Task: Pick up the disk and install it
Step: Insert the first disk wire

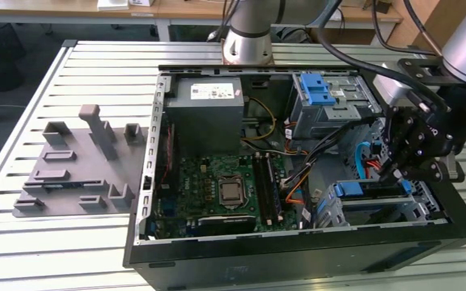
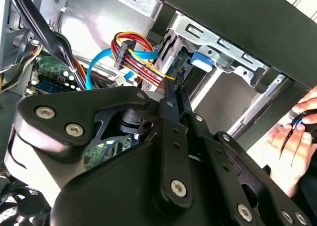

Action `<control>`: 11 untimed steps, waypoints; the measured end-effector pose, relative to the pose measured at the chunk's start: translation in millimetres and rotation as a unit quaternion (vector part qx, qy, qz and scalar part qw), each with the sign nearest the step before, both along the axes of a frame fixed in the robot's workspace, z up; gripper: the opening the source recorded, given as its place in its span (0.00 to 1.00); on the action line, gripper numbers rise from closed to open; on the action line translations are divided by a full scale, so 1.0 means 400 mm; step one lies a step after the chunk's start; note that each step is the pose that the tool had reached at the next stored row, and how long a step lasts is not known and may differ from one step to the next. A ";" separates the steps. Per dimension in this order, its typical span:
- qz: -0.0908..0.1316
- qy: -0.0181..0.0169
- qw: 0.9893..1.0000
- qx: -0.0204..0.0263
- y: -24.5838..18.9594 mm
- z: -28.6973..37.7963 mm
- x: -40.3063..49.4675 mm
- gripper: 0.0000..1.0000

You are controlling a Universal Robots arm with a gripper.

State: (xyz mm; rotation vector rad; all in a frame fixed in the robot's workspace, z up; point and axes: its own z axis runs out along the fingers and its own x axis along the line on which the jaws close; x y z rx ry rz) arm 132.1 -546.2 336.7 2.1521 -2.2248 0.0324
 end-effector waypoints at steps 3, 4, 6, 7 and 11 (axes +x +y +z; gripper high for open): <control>0.000 0.000 1.000 0.000 -0.002 -0.002 0.000 0.16; 0.000 0.000 1.000 0.000 -0.002 -0.003 0.001 0.16; 0.000 0.001 1.000 0.000 -0.002 -0.005 0.003 0.16; 0.000 0.002 1.000 0.000 -0.002 -0.006 0.003 0.16; 0.000 0.003 1.000 0.000 -0.002 -0.010 0.005 0.16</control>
